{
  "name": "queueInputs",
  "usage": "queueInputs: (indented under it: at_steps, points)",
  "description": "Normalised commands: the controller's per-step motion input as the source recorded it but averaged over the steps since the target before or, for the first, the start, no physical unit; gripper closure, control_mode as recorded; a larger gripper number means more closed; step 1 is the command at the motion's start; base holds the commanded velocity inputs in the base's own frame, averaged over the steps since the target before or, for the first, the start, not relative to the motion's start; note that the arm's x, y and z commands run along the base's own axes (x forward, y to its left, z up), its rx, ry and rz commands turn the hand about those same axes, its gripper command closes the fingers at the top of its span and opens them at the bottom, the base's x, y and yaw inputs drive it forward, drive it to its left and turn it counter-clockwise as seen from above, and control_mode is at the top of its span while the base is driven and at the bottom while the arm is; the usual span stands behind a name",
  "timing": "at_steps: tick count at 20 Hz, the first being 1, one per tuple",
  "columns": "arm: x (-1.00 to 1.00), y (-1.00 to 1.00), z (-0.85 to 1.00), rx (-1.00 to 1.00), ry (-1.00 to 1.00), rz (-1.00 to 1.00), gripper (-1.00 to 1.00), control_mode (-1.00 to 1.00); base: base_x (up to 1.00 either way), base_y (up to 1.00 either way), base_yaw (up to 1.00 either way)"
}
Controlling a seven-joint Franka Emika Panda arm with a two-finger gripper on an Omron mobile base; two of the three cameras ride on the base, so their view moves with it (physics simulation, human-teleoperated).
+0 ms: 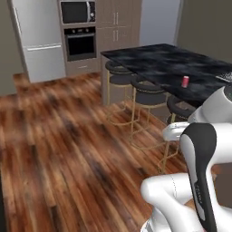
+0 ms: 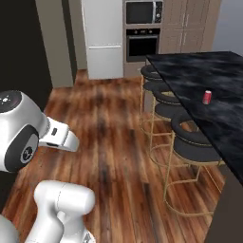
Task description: Four empty soda cans are scattered around the kitchen. Gather all the cans and cluster them next to the stove for recycling.
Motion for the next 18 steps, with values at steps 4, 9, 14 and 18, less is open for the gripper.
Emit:
queueInputs:
  at_steps: [4, 9, 14, 18]
  points:
    - [0.0, 0.0, 0.0, 0.0, 0.0, 0.0, -1.0, 1.0, 0.31, 0.23, -0.39]
    - [0.0, 0.0, 0.0, 0.0, 0.0, 0.0, -1.0, 1.0, 0.33, 0.21, -0.38]
    - [0.0, 0.0, 0.0, 0.0, 0.0, 0.0, -1.0, 1.0, 0.08, 0.11, -0.45]
    - [0.0, 0.0, 0.0, 0.0, 0.0, 0.0, -1.0, 1.0, 0.27, -0.06, -0.36]
